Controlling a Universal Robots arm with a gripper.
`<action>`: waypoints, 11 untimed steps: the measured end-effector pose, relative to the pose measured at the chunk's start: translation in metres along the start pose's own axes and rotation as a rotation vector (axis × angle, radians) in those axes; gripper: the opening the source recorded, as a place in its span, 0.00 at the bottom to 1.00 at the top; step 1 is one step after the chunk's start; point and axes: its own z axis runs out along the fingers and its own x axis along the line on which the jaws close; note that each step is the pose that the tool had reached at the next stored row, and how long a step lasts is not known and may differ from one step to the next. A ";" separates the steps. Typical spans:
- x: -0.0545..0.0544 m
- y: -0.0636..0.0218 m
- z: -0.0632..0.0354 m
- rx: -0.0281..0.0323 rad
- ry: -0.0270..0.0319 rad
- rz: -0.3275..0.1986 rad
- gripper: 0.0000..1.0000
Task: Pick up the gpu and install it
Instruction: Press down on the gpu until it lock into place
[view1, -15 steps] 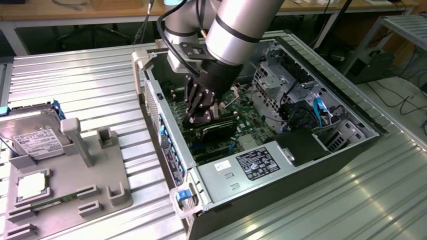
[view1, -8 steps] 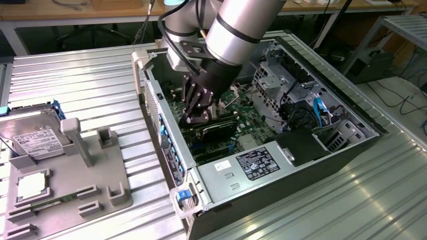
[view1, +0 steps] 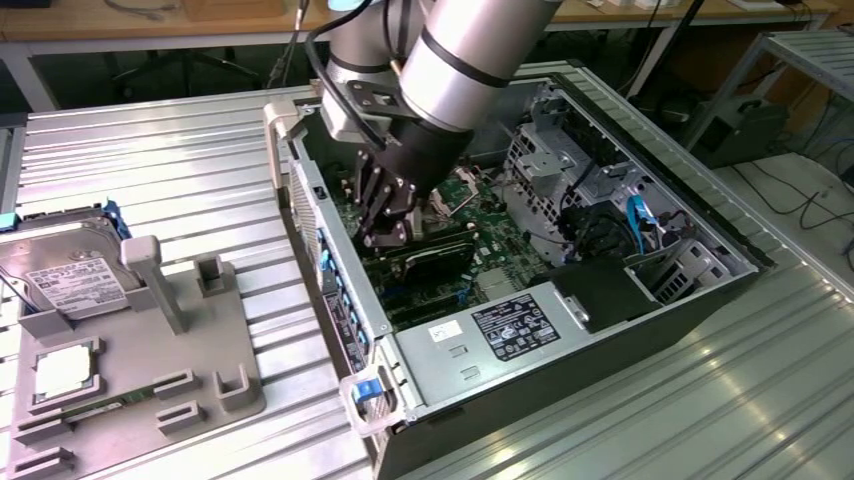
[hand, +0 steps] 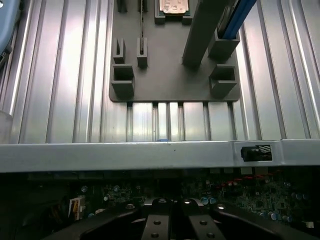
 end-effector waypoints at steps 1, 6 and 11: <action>0.000 0.0006 0.0004 -0.0002 0.0001 0.000 0.11; 0.000 -0.0030 0.0021 -0.0005 -0.0002 0.001 0.11; -0.003 -0.0063 0.0019 0.0041 0.0009 -0.001 0.11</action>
